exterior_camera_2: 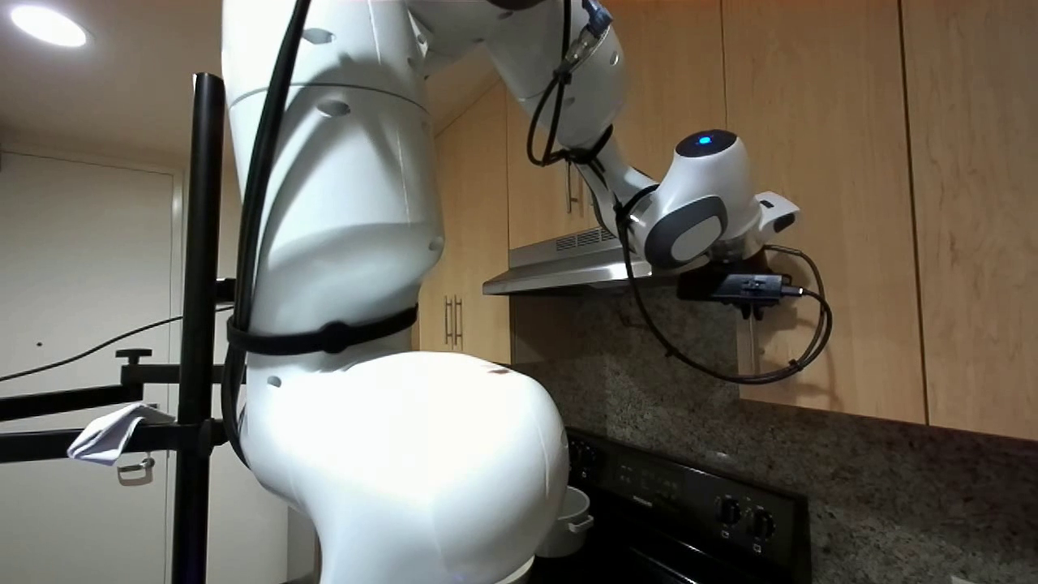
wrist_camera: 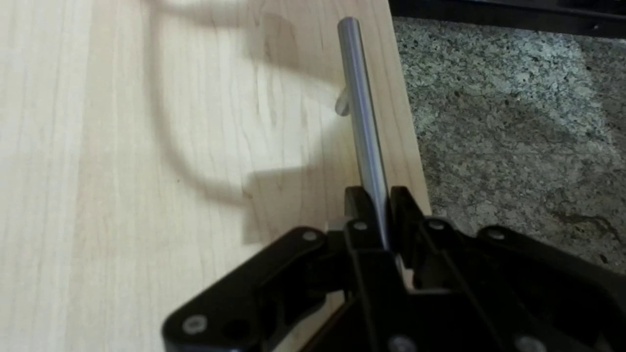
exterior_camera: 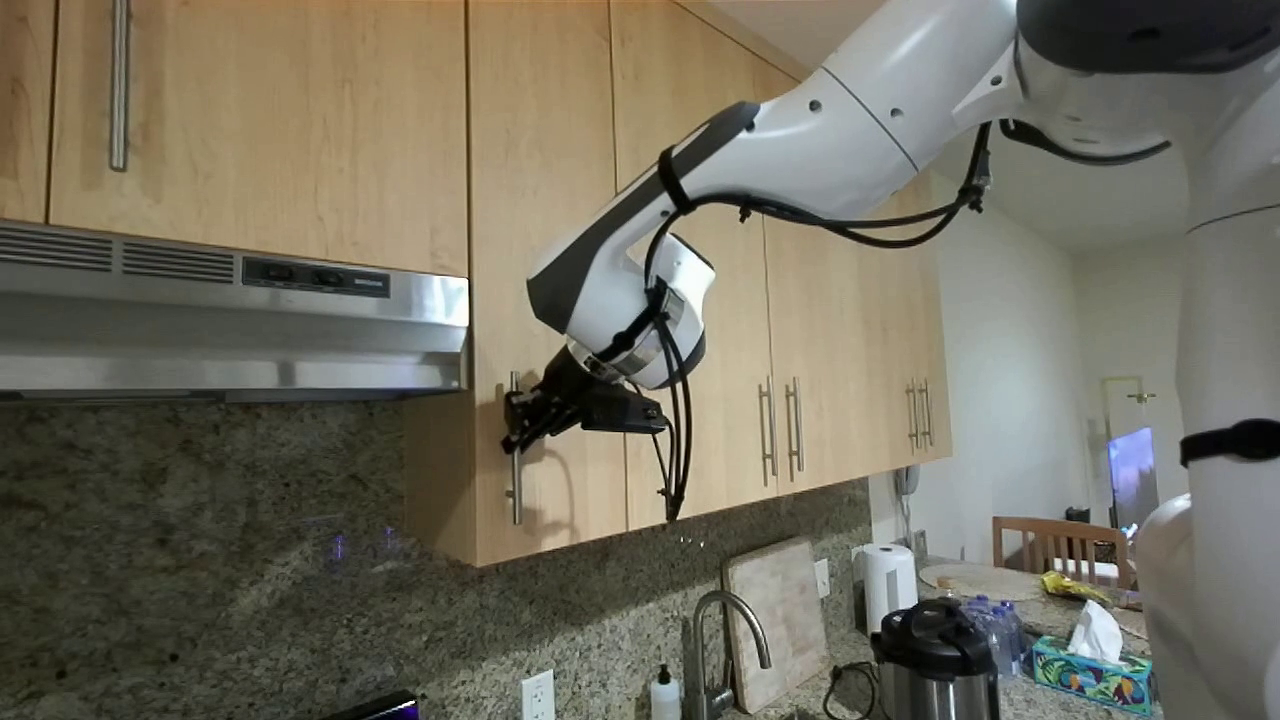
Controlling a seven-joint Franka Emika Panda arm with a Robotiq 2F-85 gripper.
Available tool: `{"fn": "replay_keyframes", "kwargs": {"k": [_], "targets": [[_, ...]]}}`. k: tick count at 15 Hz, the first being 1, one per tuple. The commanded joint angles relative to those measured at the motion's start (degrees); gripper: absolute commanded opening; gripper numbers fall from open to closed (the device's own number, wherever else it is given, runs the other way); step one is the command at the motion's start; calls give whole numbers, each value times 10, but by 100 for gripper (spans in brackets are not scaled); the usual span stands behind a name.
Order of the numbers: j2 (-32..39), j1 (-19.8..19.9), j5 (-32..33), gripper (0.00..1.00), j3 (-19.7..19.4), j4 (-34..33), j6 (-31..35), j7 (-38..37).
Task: Open the first cabinet door to the right of the stove hood
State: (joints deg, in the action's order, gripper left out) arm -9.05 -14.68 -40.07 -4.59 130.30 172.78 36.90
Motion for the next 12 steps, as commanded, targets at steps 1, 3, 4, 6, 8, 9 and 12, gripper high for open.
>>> {"fn": "replay_keyframes", "kwargs": {"k": [1,3,4,6,8,9,12], "targets": [[-82,-13,-19,8,-2,60,-48,18],[-101,-13,-19,8,-7,73,-64,32],[-110,-12,-16,8,-9,80,-74,36],[-130,-10,-13,8,-14,96,-86,47],[-149,-9,-14,8,-21,110,-98,56],[-160,-7,-12,8,-23,119,-101,55],[-224,-5,1,8,-31,159,-164,64]]}}
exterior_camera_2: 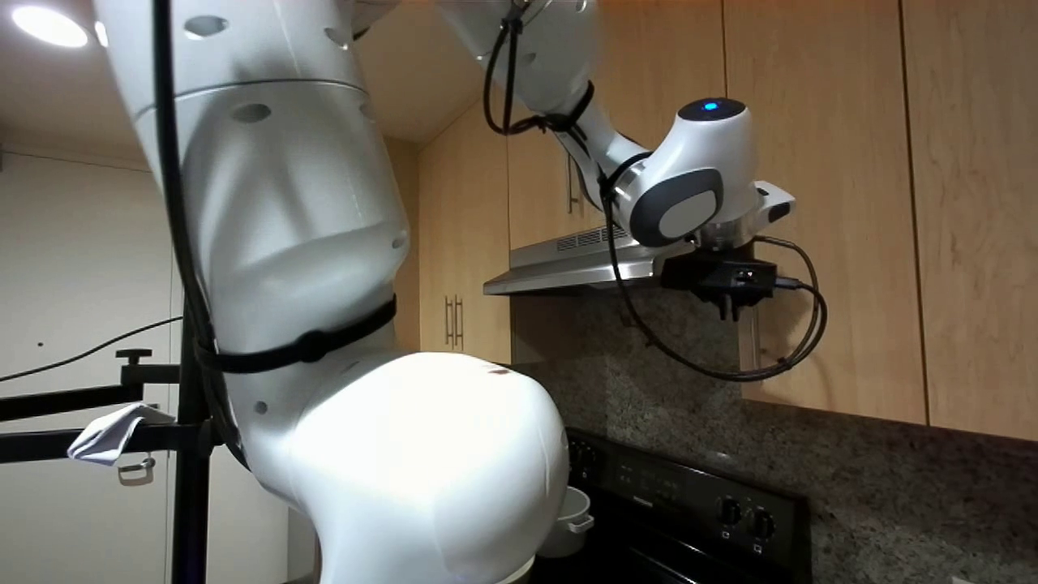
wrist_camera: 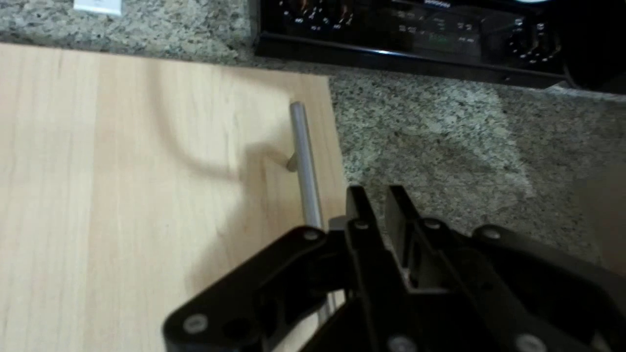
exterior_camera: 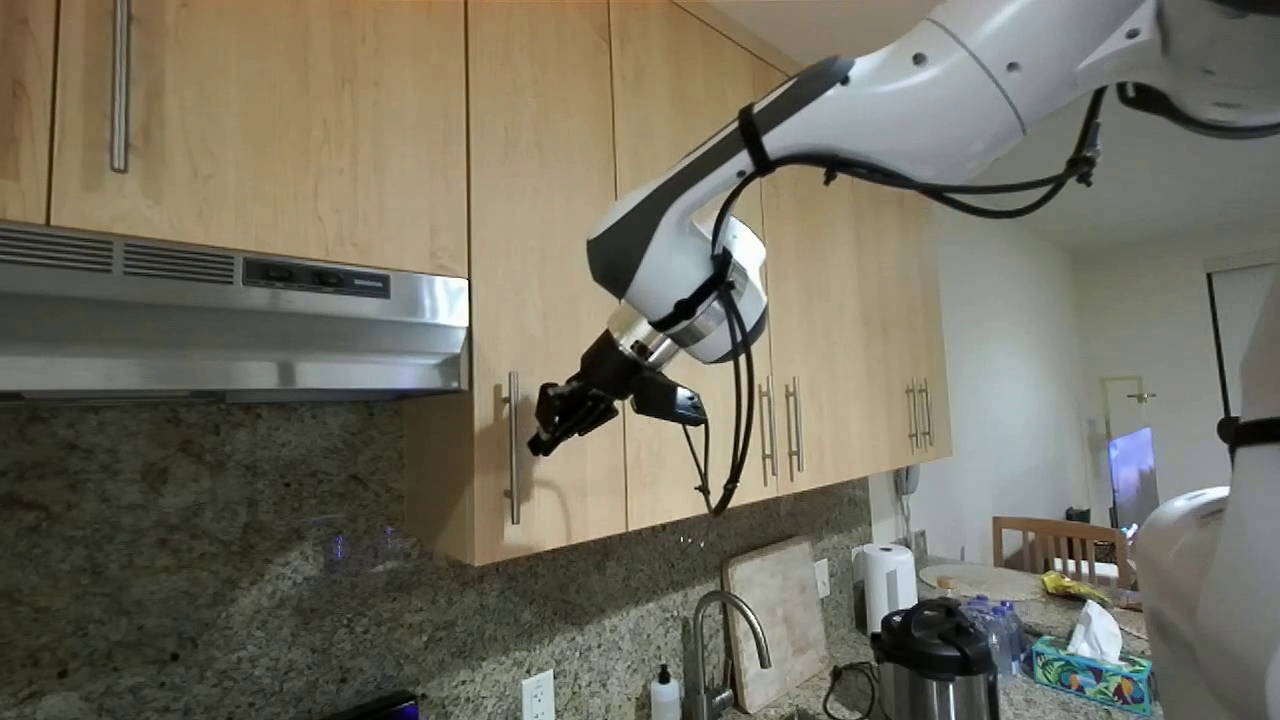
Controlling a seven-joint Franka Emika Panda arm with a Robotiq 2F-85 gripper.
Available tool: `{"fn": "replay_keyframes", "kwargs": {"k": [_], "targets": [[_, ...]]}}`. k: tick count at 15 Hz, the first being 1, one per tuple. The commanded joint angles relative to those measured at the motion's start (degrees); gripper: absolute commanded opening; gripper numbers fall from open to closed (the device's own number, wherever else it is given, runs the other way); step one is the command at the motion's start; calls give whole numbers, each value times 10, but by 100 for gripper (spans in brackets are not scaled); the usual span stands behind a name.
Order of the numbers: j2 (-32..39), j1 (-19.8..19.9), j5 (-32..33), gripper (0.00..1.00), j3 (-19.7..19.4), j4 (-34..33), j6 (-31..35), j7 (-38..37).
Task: Open the first cabinet door to the right of the stove hood
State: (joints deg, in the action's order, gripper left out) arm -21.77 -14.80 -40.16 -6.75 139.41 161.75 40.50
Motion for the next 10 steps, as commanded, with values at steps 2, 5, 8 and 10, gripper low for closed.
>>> {"fn": "replay_keyframes", "kwargs": {"k": [2,5,8,10], "targets": [[-140,3,11,8,-10,91,-88,21],[-179,4,46,13,-22,109,-115,-6],[-177,8,80,40,-19,110,-96,-35],[-164,6,98,52,-9,107,-71,-62]]}}
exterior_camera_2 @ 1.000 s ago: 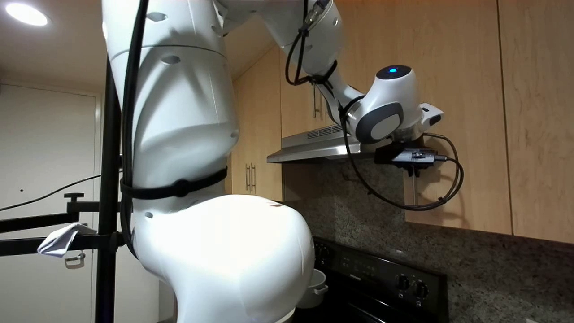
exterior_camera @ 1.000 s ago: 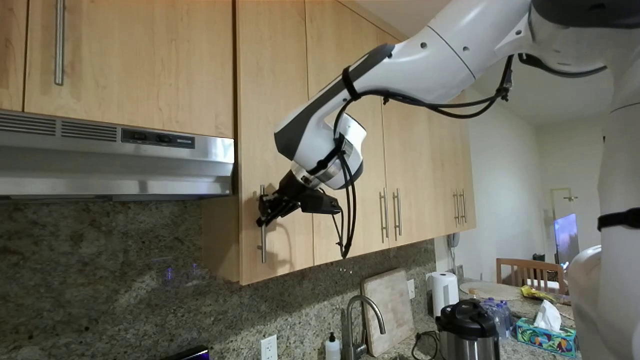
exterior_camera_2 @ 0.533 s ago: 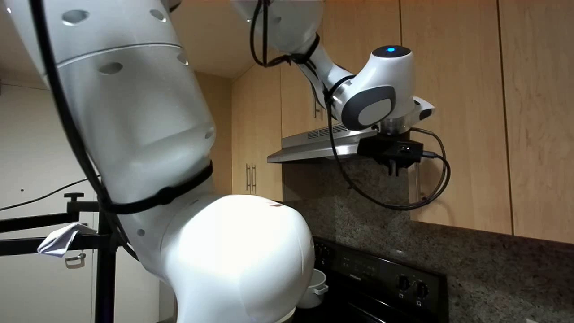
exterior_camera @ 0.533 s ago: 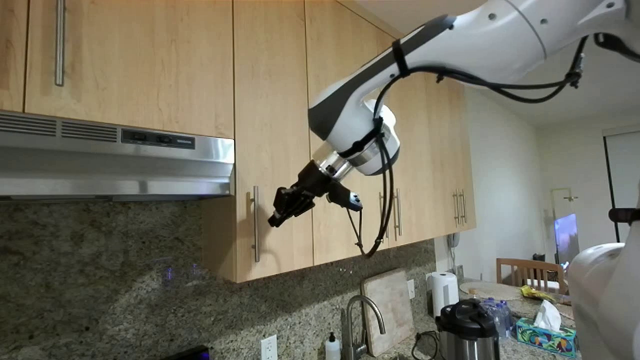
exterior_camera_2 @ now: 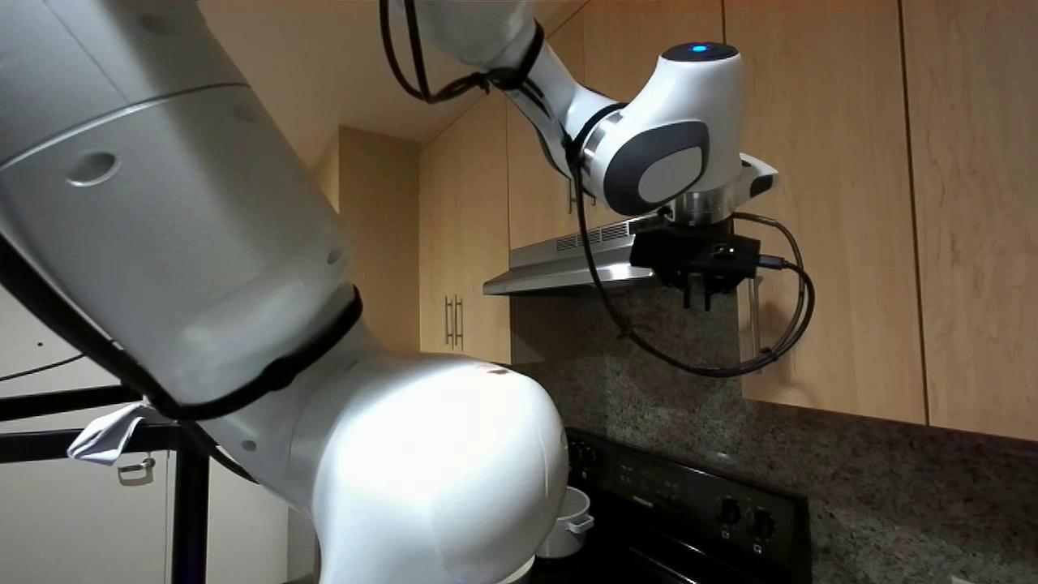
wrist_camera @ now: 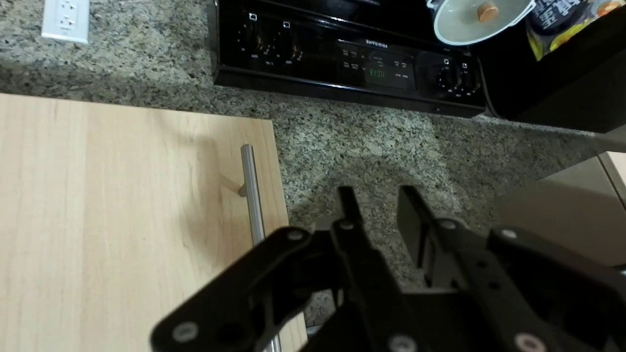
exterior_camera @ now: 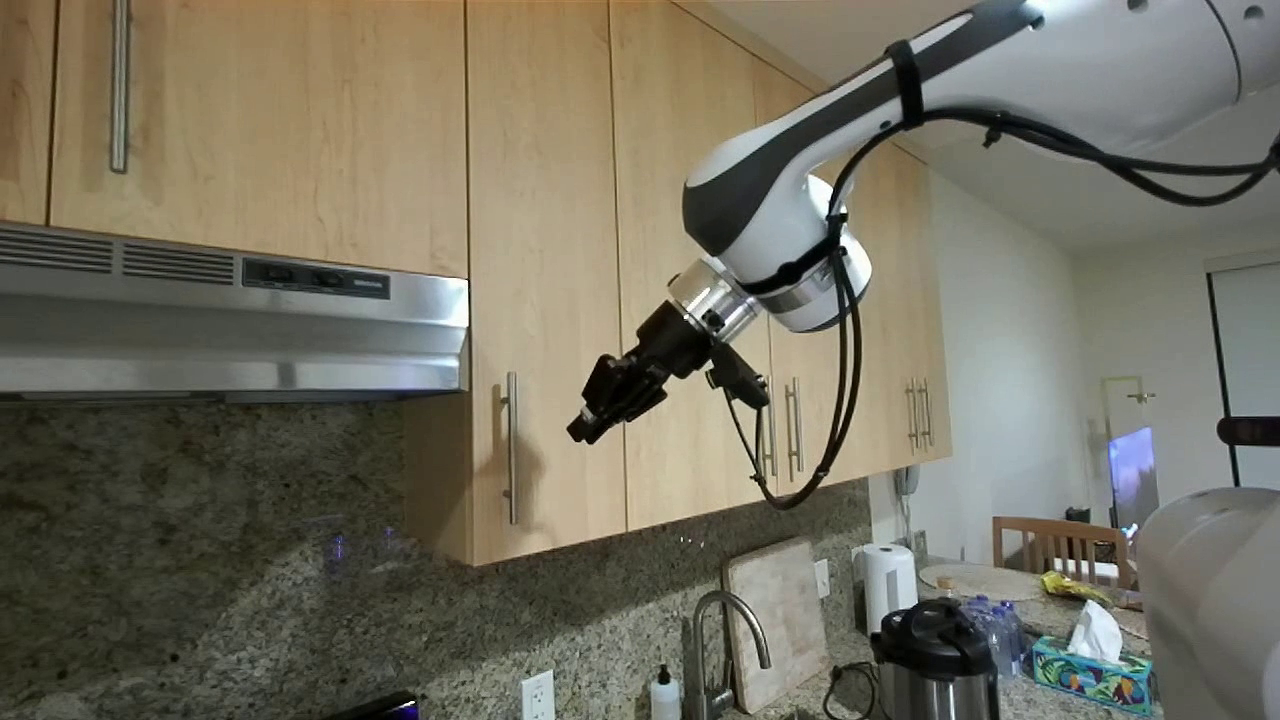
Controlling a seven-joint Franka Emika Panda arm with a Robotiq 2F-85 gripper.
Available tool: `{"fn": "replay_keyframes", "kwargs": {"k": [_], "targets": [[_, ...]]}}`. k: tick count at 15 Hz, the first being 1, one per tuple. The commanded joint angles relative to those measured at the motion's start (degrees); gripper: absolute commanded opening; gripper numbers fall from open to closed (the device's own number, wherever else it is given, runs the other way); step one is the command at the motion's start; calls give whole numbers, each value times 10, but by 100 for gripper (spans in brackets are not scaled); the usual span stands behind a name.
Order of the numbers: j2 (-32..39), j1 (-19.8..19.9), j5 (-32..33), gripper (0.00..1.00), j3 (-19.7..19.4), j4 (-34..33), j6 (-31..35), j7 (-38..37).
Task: Open the first cabinet door to the right of the stove hood
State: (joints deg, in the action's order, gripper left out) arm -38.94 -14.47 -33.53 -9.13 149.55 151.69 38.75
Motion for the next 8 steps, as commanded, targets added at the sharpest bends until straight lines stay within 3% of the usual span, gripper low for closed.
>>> {"fn": "replay_keyframes", "kwargs": {"k": [1,6,8], "targets": [[13,-1,42,58,19,5,42,-57],[71,-1,107,91,47,-13,145,-158],[102,3,135,100,55,-25,184,-200]]}}
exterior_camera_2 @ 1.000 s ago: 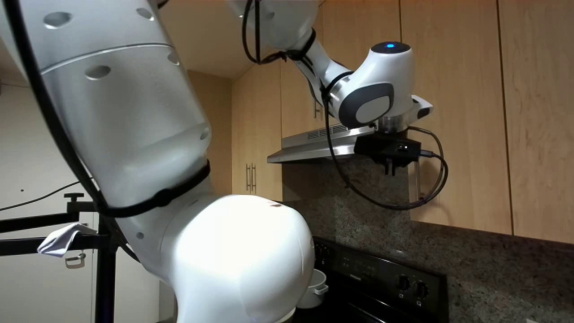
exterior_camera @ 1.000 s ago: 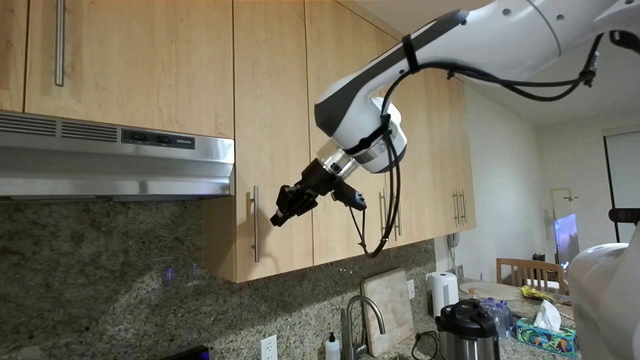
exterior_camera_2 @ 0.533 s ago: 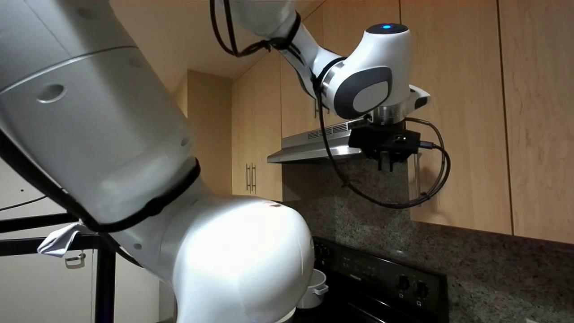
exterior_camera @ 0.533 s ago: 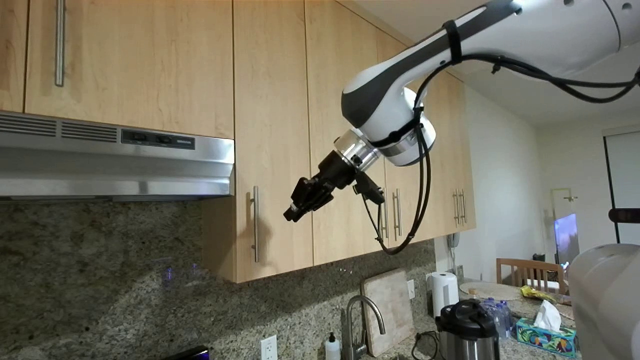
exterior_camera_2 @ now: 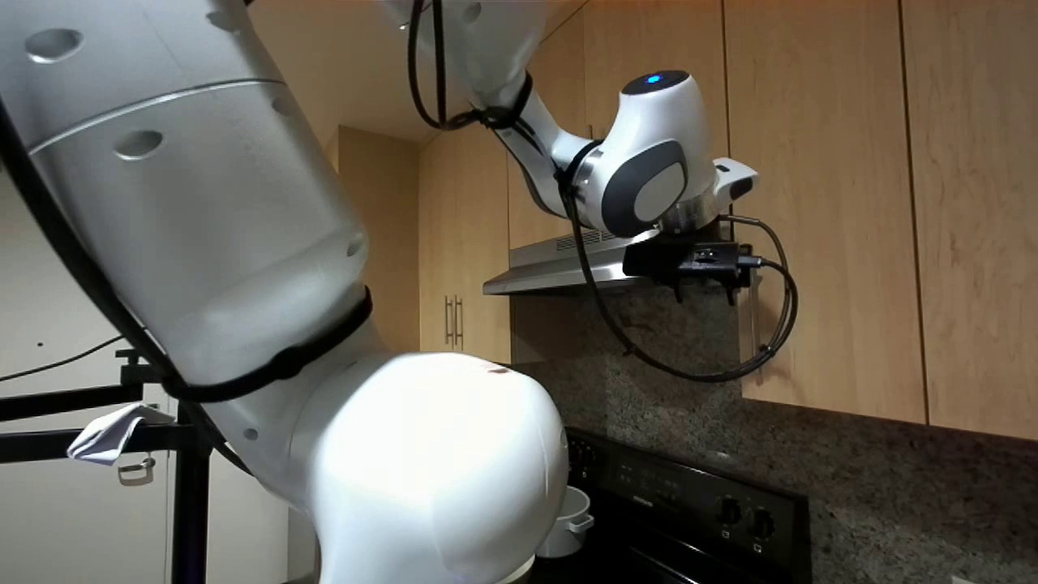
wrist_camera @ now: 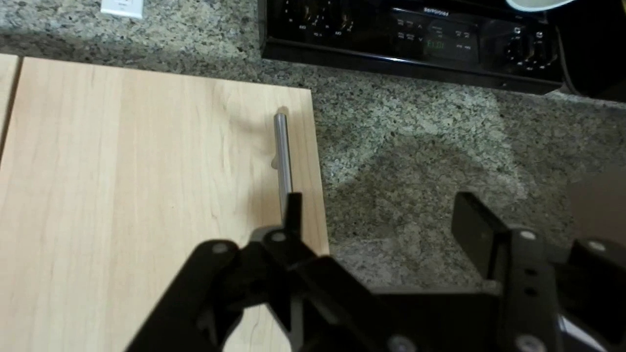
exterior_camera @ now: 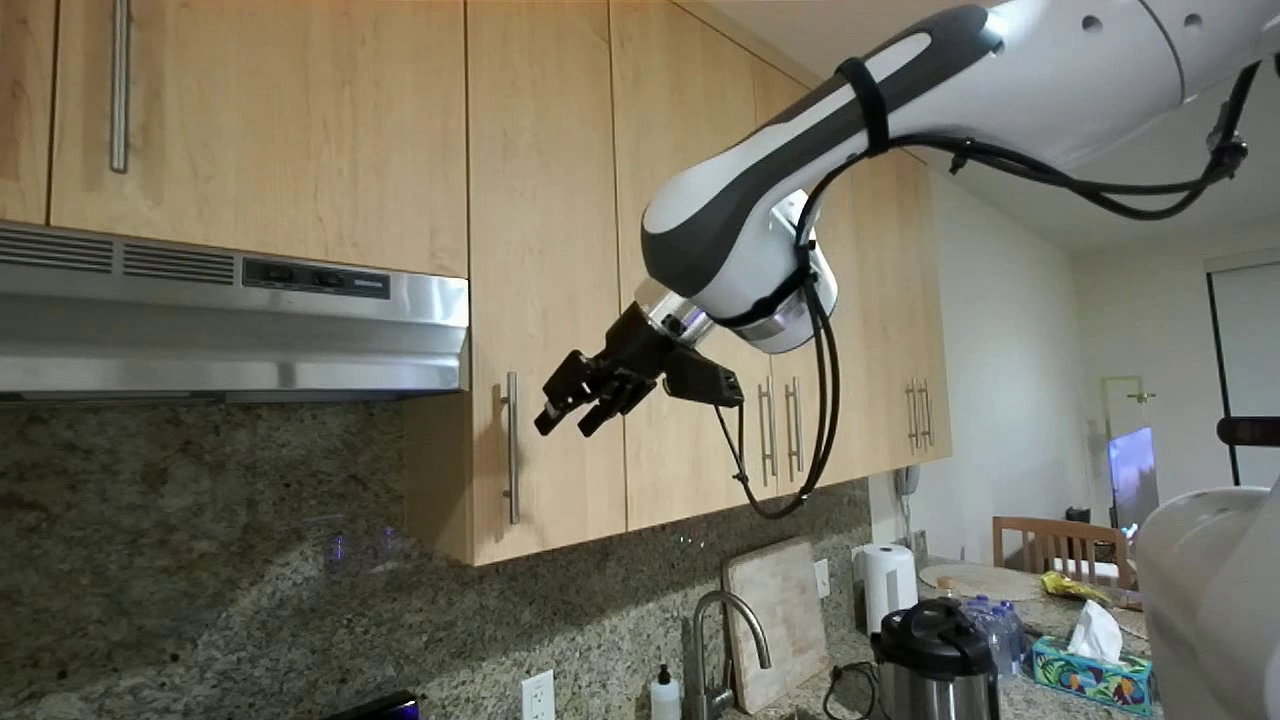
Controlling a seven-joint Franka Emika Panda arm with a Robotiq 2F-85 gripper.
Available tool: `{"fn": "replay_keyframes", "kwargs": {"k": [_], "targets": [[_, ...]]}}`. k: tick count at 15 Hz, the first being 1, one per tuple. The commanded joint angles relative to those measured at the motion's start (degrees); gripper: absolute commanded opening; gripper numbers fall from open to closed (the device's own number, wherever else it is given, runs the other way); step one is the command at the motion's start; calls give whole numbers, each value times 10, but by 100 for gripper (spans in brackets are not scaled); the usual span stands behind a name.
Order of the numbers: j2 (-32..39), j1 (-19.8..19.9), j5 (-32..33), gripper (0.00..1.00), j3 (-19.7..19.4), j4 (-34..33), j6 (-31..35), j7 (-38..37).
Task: Open the first cabinet door to the right of the stove hood
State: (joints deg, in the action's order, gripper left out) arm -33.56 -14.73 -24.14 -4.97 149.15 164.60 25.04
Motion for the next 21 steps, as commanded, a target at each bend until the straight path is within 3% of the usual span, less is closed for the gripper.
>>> {"fn": "replay_keyframes", "kwargs": {"k": [1,4,7,12,17,18,21], "targets": [[66,11,55,100,18,-30,73,-83],[117,20,95,100,27,-62,112,-132],[166,32,81,100,42,-103,144,-126],[226,75,89,100,62,-155,143,-145],[255,59,71,100,52,-189,132,-121],[258,59,72,82,52,-194,131,-122],[272,68,83,60,56,-208,124,-132]]}}
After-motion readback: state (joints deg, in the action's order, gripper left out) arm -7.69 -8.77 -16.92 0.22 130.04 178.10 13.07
